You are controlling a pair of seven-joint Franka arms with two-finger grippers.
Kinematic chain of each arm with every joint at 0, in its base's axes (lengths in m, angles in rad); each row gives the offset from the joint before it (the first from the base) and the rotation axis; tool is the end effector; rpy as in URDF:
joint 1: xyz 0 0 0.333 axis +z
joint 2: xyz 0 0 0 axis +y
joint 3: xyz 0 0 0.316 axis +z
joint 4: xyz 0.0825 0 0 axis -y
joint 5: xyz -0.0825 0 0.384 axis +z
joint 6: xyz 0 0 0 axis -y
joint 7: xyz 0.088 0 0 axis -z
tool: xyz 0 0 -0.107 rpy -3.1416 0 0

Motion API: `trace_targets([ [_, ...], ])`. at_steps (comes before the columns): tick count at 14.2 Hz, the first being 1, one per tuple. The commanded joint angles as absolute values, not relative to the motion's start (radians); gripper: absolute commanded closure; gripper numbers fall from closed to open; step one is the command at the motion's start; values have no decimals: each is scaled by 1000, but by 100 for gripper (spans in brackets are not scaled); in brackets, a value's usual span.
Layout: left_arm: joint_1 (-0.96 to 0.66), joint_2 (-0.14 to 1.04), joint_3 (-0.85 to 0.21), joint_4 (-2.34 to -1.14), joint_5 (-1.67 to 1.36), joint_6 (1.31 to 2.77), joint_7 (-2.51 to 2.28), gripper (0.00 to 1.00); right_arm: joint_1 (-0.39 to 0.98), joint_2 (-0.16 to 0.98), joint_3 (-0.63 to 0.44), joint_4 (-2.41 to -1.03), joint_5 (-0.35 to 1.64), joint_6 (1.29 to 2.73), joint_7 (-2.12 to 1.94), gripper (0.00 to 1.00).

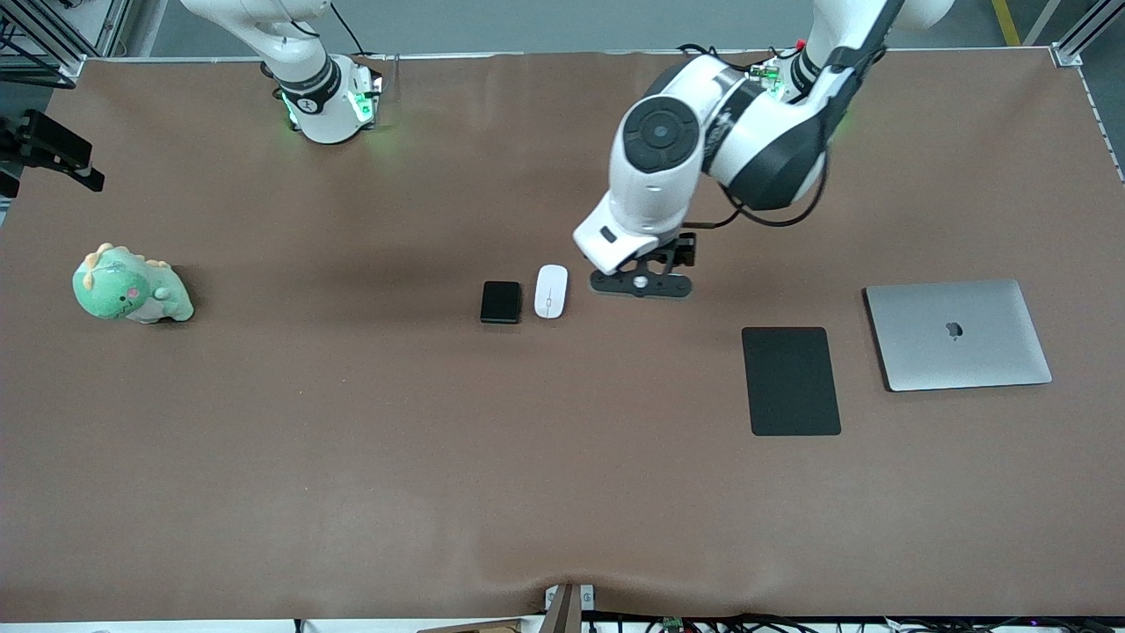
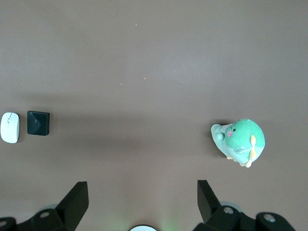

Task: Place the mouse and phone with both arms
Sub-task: 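Reach the left gripper over the white mouse beside the phone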

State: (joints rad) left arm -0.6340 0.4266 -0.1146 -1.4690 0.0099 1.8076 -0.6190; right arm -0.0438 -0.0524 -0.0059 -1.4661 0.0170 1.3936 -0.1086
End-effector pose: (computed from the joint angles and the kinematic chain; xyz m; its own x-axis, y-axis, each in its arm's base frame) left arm 0.5022 -0.4498 0.4294 0.9883 -0.1225 -0.0914 -0.1247 -0.9920 -0.0185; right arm 0.5175 -0.0238 0.6857 0.9979 0.0619 -0.0181 0.0615 -0.9979 -0.0192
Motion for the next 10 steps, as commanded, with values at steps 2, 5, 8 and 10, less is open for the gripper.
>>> trace_targets([
  [2,-673,504,-109,-1437,3,1896,-680,0,-48,-58,-3,-1471,6,1390,-120,0],
  [5,-719,595,-106,-1393,5,1960,-724,0,-46,-58,-2,-1471,8,1390,-120,0],
  [8,-738,667,-107,-1379,6,1988,-742,0,-48,-58,-2,-1471,6,1390,-120,0],
  [10,-752,699,-106,-1379,6,2070,-744,0,-48,-58,-3,-1471,8,1390,-120,0],
])
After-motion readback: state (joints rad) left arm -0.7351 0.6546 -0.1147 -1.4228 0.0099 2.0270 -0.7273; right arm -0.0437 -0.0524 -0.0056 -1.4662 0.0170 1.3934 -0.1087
